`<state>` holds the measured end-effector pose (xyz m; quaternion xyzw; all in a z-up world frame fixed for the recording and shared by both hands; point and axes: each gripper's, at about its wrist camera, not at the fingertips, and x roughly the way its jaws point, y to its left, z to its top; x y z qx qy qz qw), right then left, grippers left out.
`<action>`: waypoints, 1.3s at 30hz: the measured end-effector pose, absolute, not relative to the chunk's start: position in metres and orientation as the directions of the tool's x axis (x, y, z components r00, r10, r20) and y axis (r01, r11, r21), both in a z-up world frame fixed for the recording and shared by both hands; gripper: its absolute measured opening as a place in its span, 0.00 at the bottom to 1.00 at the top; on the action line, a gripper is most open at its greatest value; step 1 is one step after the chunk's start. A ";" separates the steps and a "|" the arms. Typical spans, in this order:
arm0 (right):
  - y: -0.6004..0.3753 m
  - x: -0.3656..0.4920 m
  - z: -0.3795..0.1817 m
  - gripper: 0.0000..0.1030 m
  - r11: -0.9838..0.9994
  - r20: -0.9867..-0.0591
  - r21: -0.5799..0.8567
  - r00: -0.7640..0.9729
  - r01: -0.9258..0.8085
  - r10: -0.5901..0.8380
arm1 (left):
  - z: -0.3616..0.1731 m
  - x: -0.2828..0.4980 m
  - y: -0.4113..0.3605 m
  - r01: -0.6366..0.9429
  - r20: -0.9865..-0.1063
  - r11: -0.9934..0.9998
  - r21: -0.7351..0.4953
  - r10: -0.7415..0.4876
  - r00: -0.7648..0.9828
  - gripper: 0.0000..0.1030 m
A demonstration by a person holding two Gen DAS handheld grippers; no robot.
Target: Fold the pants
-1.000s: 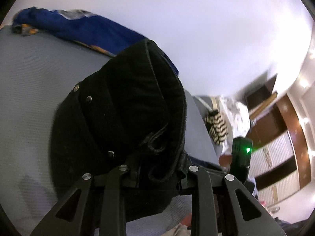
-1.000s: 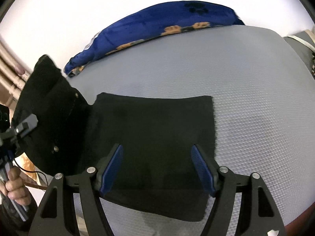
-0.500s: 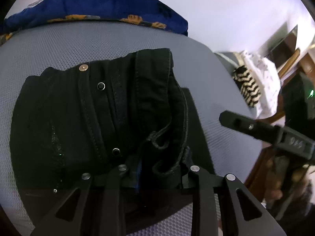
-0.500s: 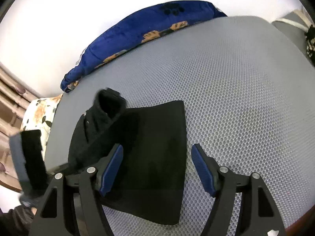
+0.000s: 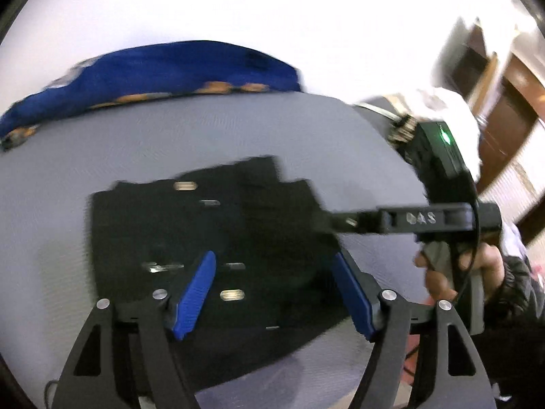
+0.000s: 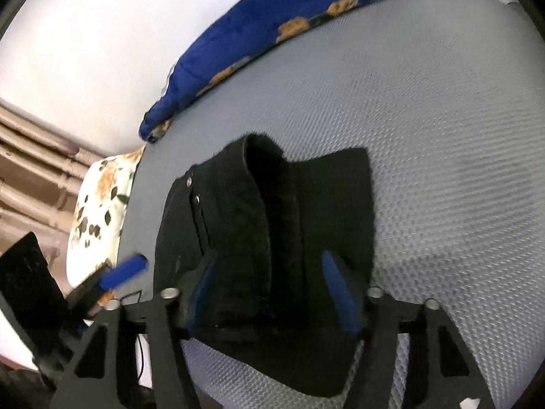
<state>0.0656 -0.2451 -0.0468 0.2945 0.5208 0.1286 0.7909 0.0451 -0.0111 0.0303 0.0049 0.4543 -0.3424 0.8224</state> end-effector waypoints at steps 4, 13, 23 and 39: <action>-0.236 0.076 -0.065 0.38 0.782 -0.750 0.615 0.383 0.103 0.540 | 0.018 0.067 0.031 0.433 -0.783 0.854 -0.287 -0.470 0.408 0.70; -0.219 0.062 -0.054 0.05 0.795 -0.738 0.605 0.410 0.050 0.536 | -0.007 0.083 0.057 0.346 -0.812 0.896 -0.278 -0.412 0.413 0.70; -0.228 0.053 -0.072 0.20 0.809 -0.788 0.571 0.370 0.142 0.492 | -0.031 0.081 0.043 0.404 -0.845 0.885 -0.232 -0.389 0.367 0.70; -0.245 0.100 -0.085 0.34 0.764 -0.710 0.644 0.338 -0.044 0.618 | -0.048 0.086 0.051 0.363 -0.859 0.893 -0.266 -0.391 0.331 0.73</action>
